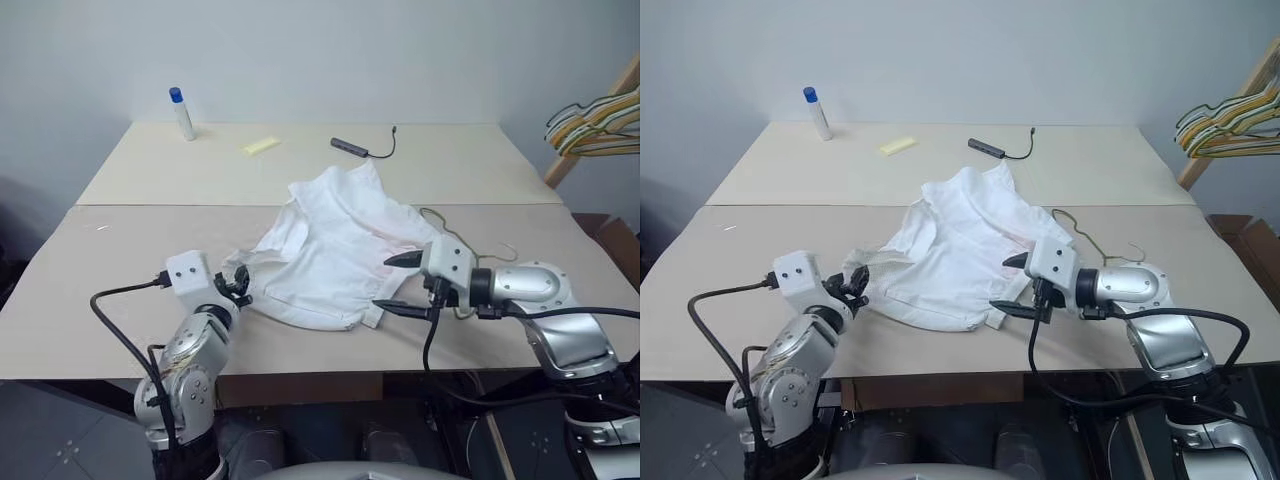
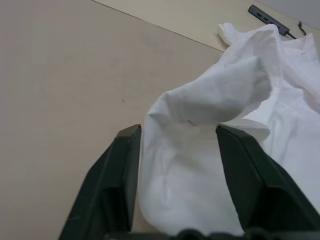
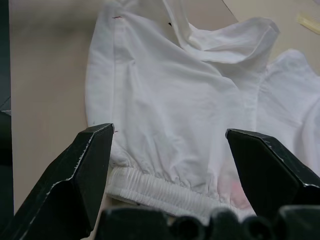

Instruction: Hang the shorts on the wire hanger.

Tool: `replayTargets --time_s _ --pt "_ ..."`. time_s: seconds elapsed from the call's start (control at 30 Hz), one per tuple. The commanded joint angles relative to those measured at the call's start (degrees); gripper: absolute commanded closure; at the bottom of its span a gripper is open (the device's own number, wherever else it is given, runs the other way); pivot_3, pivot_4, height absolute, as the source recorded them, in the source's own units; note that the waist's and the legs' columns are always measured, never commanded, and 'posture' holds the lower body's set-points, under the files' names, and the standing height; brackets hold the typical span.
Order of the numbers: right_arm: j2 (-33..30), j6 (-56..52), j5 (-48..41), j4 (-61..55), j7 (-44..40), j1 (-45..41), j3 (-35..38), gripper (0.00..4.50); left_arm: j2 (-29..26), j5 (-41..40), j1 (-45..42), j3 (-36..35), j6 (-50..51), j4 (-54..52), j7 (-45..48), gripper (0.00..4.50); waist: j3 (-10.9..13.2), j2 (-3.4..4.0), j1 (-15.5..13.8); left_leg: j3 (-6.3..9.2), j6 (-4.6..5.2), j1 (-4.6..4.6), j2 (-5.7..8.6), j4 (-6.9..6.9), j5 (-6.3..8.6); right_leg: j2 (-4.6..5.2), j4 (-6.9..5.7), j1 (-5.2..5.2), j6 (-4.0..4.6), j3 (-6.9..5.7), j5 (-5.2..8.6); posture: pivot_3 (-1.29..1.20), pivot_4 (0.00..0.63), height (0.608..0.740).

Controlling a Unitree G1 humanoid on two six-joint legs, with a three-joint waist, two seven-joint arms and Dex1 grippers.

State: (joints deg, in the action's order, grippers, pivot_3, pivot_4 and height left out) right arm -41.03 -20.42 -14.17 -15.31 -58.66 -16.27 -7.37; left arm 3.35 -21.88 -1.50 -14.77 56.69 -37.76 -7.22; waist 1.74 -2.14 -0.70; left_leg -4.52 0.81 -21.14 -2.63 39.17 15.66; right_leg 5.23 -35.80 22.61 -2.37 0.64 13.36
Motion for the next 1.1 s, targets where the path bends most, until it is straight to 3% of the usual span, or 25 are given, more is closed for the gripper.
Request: replayTargets --time_s 0.03,0.13,0.3,0.43,0.53,0.67,0.9,1.1 --pt "-0.37 0.99 0.58 -2.75 0.16 0.28 -0.56 0.29 -2.23 -4.66 1.15 -1.88 3.28 -8.0 2.64 0.88 0.0 -0.01 0.02 0.0 0.0 0.0 0.0 0.0 0.0 0.0 0.0 0.0 0.0 0.0 0.0 0.08 0.014 0.74" --pt "-0.68 0.32 6.88 -4.89 2.89 0.9 -5.47 0.29 -6.38 -11.29 2.67 -4.96 6.33 -12.31 7.58 0.02 0.0 0.01 0.02 0.01 0.0 0.01 -0.03 -0.03 0.0 -0.01 -0.03 0.02 0.05 -0.02 0.03 0.09 0.01 0.74" --pt "0.8 -4.41 22.33 -4.03 10.77 -0.11 -15.65 0.29 -18.77 -24.05 4.66 -10.95 5.93 -13.17 20.94 0.02 0.0 0.01 0.0 -0.06 -0.03 0.03 -0.06 -0.02 -0.02 -0.02 -0.13 0.09 0.35 -0.04 0.2 0.09 0.009 0.74" --pt "2.37 -6.32 29.67 -2.74 13.33 -1.51 -20.25 0.29 -29.9 -25.48 4.7 -9.92 2.53 -10.1 30.12 0.02 0.0 0.02 -0.11 -0.15 -0.07 -0.01 -0.05 -0.02 -0.04 0.0 -0.13 0.15 0.39 -0.01 0.23 0.09 0.005 0.74" --pt "2.86 -5.19 33.37 -2.07 13.7 -2.37 -22.95 0.89 -37.3 -21.96 5.32 -5.59 -2.82 -7.91 37.45 0.0 -0.02 -0.01 -0.07 -0.18 -0.08 0.01 -0.05 -0.04 -0.04 -0.01 -0.11 0.15 0.4 -0.02 0.24 0.08 0.0 0.74" --pt "3.54 -3.3 36.3 -1.72 14.09 -2.63 -24.25 2.2 -44.41 -15.02 5.45 1.48 -10.72 -4.26 43.97 0.0 -0.02 -0.01 0.0 -0.25 -0.12 0.01 -0.07 -0.07 -0.05 -0.02 -0.11 0.18 0.42 -0.02 0.25 0.08 0.0 0.74" --pt "0.53 1.92 38.24 0.78 14.4 -2.34 -21.61 4.48 -48.77 -5.21 0.16 11.23 -22.85 4.28 51.19 0.0 -0.01 0.0 -0.09 -0.34 -0.13 -0.15 -0.09 -0.1 -0.07 -0.01 -0.12 0.41 0.39 0.0 0.24 0.06 0.0 0.74" --pt "-2.24 5.48 36.43 2.65 11.81 -3.1 -18.38 4.48 -54.2 8.24 -4.99 22.04 -46.02 18.67 65.22 0.0 0.0 0.02 0.15 -0.42 -0.13 -0.2 -0.1 -0.16 -0.07 -0.02 -0.11 0.51 0.38 0.02 0.24 0.04 0.0 0.74"
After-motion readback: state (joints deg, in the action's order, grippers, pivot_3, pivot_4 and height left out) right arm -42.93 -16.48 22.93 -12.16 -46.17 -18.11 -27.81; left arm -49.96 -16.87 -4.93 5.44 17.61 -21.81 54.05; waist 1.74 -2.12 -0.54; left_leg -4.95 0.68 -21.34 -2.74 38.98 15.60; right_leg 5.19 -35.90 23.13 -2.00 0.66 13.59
